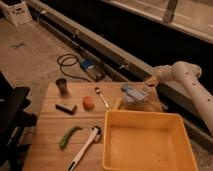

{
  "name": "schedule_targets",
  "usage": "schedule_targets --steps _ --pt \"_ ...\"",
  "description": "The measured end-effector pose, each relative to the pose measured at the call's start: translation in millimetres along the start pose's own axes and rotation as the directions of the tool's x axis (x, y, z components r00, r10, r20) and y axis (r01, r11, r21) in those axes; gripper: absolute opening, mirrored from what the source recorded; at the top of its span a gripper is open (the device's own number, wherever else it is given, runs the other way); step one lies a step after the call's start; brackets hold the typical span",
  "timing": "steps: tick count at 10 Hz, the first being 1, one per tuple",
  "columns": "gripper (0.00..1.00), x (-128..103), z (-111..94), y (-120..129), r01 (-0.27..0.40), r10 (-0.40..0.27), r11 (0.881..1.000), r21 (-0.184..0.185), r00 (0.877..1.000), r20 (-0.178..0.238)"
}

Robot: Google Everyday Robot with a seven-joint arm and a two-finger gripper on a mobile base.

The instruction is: Place grapes in paper cup

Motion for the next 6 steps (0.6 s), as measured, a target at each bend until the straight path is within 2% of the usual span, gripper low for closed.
schedule_targets --steps 6 --pt "0.7 0.1 0.7 0.5 -0.001 0.001 1.0 -0.001 1.0 0.001"
